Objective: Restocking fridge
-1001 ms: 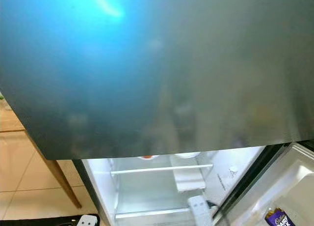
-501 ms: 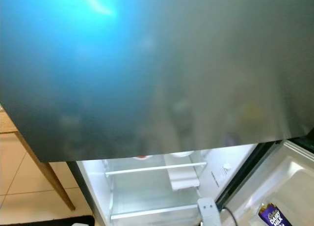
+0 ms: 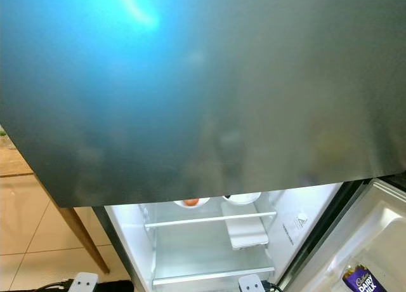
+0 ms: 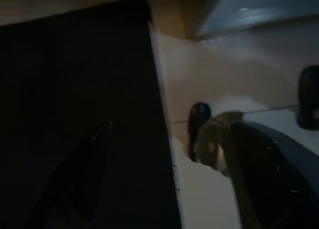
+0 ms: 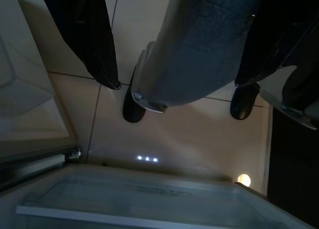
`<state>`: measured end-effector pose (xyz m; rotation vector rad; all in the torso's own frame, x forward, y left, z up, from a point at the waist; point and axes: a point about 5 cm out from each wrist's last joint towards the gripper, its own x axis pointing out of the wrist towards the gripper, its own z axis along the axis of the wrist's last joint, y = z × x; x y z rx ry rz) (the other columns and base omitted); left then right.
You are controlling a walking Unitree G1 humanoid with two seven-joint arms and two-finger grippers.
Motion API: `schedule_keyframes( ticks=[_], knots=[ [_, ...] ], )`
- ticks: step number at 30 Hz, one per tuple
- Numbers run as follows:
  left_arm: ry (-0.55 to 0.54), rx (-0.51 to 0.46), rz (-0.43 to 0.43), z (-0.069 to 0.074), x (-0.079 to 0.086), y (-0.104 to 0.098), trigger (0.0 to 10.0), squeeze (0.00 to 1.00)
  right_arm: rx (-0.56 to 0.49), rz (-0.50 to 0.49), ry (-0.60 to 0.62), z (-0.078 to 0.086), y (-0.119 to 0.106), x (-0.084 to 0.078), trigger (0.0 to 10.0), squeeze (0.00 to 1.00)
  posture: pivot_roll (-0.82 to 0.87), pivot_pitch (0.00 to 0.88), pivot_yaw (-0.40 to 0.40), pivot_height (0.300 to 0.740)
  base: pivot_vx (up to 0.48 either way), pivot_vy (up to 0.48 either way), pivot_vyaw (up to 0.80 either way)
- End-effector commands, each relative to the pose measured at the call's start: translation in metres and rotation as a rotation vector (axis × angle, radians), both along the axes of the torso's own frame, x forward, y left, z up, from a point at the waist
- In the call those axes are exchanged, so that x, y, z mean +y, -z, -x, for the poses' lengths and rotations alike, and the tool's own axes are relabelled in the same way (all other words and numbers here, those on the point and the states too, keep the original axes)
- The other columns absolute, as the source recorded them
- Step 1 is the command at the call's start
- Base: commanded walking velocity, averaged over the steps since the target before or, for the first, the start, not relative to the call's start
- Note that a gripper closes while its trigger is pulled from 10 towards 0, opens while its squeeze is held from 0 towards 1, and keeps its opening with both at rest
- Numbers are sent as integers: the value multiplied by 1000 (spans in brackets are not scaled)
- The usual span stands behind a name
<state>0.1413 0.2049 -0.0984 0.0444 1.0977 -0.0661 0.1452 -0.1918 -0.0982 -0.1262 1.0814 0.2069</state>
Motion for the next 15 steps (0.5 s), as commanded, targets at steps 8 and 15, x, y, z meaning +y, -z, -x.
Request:
schedule_keyframes(
  ticks=[8,15],
  knots=[
    [51,41,17,7,-17,5,10000,0,18,41,28,2,-1,-15,10000,0,-52,0,-1,740,0,0,0],
    [115,42,38,1,-30,4,10000,0,-28,59,52,-11,-8,-24,10000,0,-117,0,34,740,0,0,0]
  ],
)
